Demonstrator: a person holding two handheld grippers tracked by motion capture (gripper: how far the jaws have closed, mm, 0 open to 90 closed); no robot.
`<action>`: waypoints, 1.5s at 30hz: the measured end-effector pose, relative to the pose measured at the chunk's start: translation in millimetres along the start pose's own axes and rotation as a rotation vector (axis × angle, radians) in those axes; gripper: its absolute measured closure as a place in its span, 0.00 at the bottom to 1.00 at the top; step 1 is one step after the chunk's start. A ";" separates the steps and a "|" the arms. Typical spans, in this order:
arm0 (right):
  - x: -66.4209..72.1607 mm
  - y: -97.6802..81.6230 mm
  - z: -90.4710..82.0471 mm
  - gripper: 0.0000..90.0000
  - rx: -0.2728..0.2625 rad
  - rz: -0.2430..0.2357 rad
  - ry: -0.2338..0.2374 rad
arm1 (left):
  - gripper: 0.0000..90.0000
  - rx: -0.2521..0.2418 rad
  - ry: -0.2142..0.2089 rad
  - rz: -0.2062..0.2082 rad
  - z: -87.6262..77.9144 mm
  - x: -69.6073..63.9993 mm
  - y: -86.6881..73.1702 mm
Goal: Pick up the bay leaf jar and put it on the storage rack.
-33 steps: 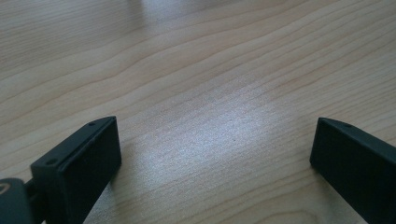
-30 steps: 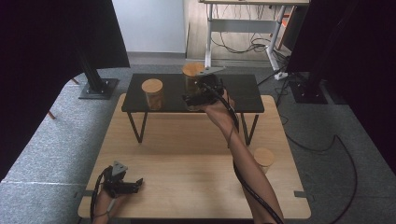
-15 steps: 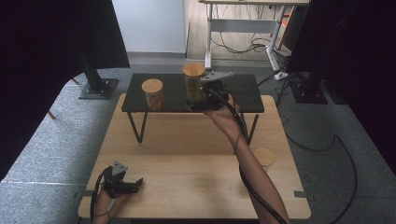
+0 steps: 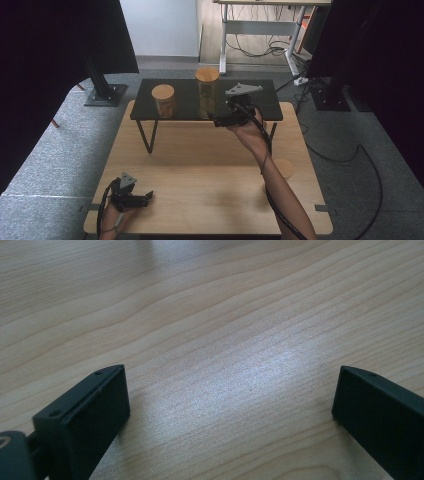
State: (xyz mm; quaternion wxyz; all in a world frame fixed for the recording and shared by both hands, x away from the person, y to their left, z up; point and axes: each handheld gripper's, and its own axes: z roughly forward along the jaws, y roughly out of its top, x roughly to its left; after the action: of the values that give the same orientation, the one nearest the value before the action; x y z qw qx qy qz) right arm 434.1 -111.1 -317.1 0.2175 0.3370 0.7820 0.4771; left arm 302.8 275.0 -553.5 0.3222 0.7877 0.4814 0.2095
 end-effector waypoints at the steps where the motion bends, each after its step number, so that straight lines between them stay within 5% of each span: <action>1: -0.7 -2.0 -1.4 0.05 -0.002 0.003 0.000 | 0.02 -0.001 0.000 -0.001 0.0 -0.1 0.0; 17: 0.2 -33.3 -25.9 0.04 -0.007 -0.034 -0.031 | 0.02 0.002 0.000 0.000 -0.1 0.0 0.1; 45: -8.8 -85.1 -72.3 0.03 -0.024 0.013 -0.090 | 0.02 0.000 0.000 0.000 0.0 0.0 0.0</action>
State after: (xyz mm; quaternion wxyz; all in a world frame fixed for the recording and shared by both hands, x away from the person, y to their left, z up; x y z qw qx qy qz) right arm 365.1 -188.0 -360.4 0.2534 0.3604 0.7634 0.4722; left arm 302.7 275.0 -553.5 0.3223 0.7877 0.4814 0.2094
